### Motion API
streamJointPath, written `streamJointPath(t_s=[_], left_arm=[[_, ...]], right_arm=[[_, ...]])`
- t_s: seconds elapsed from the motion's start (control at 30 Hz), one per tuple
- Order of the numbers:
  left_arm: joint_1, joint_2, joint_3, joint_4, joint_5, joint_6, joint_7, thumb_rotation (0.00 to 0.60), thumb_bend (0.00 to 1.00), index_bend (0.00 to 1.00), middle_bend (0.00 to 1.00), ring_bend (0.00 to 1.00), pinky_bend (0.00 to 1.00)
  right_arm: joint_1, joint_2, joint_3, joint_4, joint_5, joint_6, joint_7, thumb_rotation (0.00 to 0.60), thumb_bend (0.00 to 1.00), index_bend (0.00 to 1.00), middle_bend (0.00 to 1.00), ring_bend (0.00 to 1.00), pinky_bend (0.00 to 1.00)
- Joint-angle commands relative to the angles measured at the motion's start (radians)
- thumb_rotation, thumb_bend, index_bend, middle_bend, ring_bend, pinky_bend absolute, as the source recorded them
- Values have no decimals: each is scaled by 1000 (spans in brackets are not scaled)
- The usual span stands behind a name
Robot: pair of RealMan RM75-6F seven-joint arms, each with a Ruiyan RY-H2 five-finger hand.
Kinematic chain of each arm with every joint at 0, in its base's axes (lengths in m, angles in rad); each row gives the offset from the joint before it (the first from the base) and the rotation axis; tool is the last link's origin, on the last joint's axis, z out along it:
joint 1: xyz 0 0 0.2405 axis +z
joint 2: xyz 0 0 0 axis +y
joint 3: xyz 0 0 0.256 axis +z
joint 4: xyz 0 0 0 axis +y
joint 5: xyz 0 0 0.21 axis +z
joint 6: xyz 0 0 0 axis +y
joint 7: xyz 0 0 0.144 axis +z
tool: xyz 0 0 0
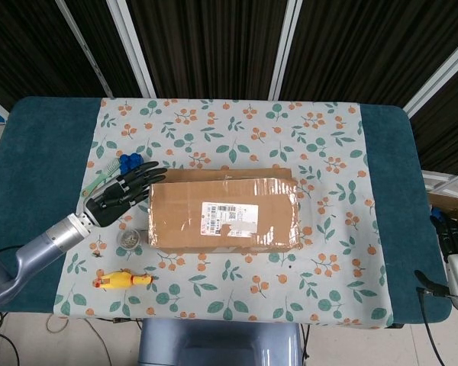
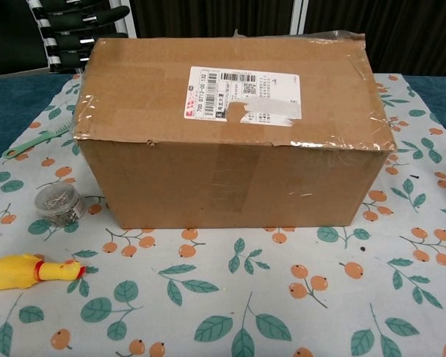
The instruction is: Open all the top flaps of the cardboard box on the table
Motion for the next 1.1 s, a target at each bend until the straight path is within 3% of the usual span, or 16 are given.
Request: streamJointPath(t_s=[0.03, 0.17, 0.5, 0.8, 0.97, 1.1], left_arm=[[1, 0, 6, -6, 1, 37, 24, 600, 545, 160, 145, 40, 124], [4, 13, 6, -39, 3, 69, 112, 600, 546, 167, 146, 40, 106], [24, 39, -10, -142, -12, 113, 465, 600, 546, 174, 138, 26, 93], [60, 67, -26, -217, 15, 204, 768, 600, 546, 169, 74, 0, 96], [77, 86, -18, -260, 24, 233, 812, 600, 545, 168, 62, 0, 110], [89, 107, 6, -285, 66, 277, 766, 600, 545, 165, 58, 0, 119]], right_arm=[[0, 0, 0, 0, 0, 1, 0, 600, 192, 0, 63, 112, 192], [0, 0, 0, -1, -2, 2, -1, 600, 193, 0, 63, 112, 192], [-1, 0, 0, -7, -1, 2, -4, 600, 192, 0, 63, 112, 192], [-3, 0, 1, -11, 1, 6, -7, 600, 192, 0, 64, 112, 192], [-5, 0, 3, -12, 3, 10, -6, 600, 192, 0, 64, 112, 192], [-7, 1, 5, -13, 5, 13, -6, 600, 191, 0, 63, 112, 192]])
